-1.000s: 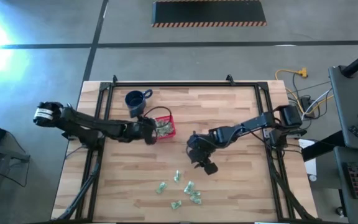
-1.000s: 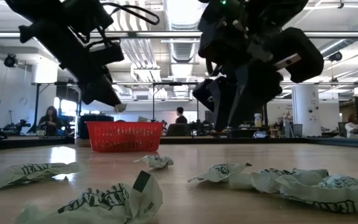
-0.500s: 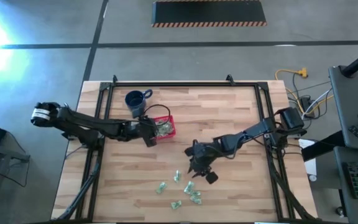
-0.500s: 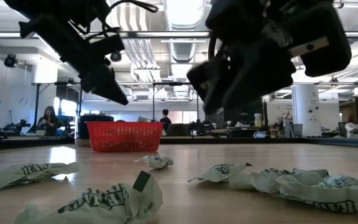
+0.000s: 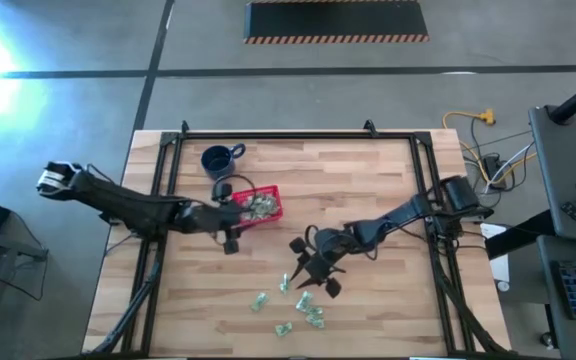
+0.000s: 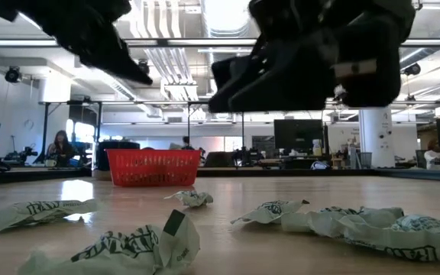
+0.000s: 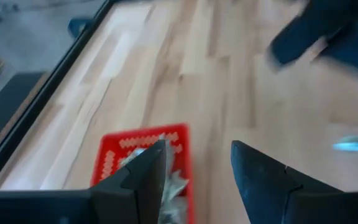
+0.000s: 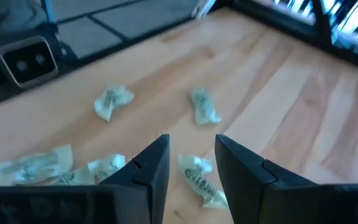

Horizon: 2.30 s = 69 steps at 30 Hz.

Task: Pick and place items into bin
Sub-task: Put the green stevia packet into the red bin

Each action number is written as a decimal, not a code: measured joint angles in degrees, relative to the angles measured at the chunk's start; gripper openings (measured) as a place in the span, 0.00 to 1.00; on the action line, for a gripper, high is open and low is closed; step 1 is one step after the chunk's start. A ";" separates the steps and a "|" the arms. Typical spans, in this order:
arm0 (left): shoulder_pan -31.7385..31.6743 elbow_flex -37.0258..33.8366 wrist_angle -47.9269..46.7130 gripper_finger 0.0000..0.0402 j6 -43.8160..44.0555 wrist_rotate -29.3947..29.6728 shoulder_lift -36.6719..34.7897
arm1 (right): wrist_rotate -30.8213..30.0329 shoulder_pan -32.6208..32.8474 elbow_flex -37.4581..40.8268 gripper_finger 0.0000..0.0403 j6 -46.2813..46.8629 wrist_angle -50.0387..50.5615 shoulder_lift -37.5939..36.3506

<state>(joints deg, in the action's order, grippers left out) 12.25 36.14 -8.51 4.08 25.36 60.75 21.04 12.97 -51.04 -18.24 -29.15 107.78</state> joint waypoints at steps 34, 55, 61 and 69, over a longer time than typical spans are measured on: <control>11.46 0.00 -1.04 0.41 1.71 1.27 -8.92 | -0.21 -2.85 -15.06 0.03 -0.21 19.15 12.70; 17.95 -0.13 -6.67 0.41 11.98 1.46 -4.42 | -16.91 -19.04 -15.06 0.03 -3.28 10.45 3.68; 20.59 -0.13 -6.56 0.41 15.06 1.46 -1.61 | -11.18 -25.22 -15.06 0.03 1.04 8.68 4.03; 20.80 -0.11 -5.10 0.41 16.98 1.53 2.41 | -2.86 -27.29 -17.50 0.03 4.51 4.84 7.51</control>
<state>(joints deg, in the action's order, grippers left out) 33.06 36.03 -13.61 21.06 26.90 63.16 18.17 -14.32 -68.55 -13.73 -24.31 115.29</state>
